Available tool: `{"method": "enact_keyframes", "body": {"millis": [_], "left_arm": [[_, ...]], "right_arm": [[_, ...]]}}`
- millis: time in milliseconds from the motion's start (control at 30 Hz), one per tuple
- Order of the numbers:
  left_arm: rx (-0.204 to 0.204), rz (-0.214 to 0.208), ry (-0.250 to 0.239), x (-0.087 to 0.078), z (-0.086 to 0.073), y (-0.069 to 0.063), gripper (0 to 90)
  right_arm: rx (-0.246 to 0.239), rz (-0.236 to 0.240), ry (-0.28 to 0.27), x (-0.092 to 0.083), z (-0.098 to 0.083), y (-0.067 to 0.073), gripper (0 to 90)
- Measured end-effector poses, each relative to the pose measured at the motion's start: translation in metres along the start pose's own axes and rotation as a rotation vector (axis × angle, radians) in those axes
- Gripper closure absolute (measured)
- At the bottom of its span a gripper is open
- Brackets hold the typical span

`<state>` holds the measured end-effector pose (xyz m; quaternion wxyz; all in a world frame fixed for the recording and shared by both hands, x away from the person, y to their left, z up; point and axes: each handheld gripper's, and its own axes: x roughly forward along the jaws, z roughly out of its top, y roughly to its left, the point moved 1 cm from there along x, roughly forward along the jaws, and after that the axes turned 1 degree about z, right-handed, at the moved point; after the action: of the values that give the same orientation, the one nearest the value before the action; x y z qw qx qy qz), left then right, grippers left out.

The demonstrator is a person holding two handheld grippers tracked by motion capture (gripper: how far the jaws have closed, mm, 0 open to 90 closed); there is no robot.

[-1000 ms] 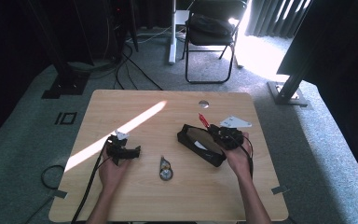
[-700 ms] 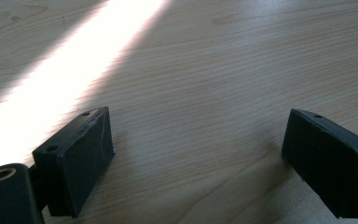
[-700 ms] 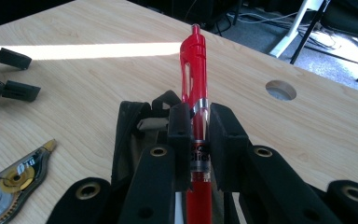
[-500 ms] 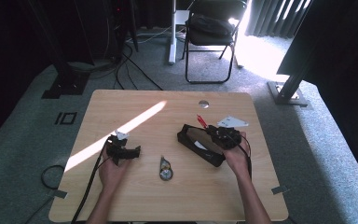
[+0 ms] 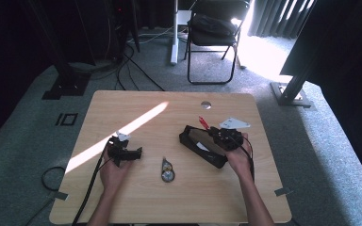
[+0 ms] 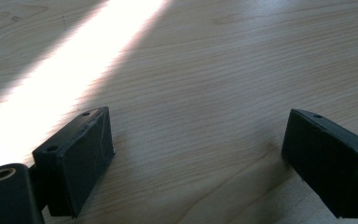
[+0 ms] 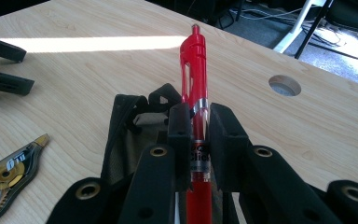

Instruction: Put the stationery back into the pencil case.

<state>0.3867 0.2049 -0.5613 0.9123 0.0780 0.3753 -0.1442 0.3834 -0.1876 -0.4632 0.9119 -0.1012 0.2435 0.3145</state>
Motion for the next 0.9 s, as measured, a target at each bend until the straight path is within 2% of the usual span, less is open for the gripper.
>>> {"method": "enact_keyframes", "body": {"millis": [900], "left_arm": [[0.000,0.000,0.000,0.000,0.000,0.000,8.9]], "right_arm": [[-0.020,0.032,0.039,0.012,-0.010,0.003,79.7]]}}
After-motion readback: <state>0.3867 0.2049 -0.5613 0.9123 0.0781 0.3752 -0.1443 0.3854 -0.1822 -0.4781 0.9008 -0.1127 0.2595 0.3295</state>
